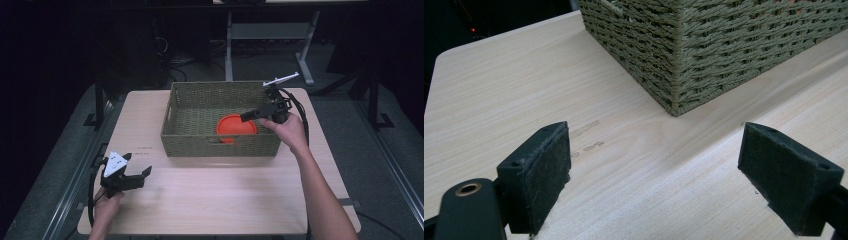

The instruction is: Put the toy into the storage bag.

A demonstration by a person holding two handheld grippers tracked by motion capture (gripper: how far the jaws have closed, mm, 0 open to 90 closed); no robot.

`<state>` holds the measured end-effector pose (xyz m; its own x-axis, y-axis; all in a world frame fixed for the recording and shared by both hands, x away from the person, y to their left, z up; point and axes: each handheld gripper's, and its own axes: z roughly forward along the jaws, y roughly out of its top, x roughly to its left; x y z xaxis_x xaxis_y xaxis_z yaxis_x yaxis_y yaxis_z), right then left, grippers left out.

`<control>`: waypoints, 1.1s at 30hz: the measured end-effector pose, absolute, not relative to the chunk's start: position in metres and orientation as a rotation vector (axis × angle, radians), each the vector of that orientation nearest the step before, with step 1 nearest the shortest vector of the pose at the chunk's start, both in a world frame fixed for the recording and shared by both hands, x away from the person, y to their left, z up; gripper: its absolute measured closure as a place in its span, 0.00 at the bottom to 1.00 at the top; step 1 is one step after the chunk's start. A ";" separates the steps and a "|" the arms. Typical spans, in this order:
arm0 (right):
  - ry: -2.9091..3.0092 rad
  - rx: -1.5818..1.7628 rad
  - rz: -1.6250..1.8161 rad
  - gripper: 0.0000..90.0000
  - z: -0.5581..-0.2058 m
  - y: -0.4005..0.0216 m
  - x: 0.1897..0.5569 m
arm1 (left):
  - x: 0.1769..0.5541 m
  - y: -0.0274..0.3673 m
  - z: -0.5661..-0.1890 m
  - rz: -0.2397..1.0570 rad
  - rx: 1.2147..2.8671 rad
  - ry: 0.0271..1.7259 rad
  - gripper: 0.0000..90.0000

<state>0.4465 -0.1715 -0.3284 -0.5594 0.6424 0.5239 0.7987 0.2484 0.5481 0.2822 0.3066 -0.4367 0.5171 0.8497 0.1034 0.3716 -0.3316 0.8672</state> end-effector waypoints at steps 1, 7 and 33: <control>-2.311 -1.352 -1.214 0.31 -0.327 -0.173 0.443 | 0.282 0.307 -0.437 0.717 1.912 1.004 0.14; -2.327 -1.321 -1.223 0.30 -0.323 -0.176 0.433 | 0.281 0.305 -0.436 0.727 1.915 0.995 0.14; -2.355 -1.179 -1.301 0.26 -0.324 -0.190 0.385 | 0.280 0.306 -0.437 0.708 1.925 0.981 0.14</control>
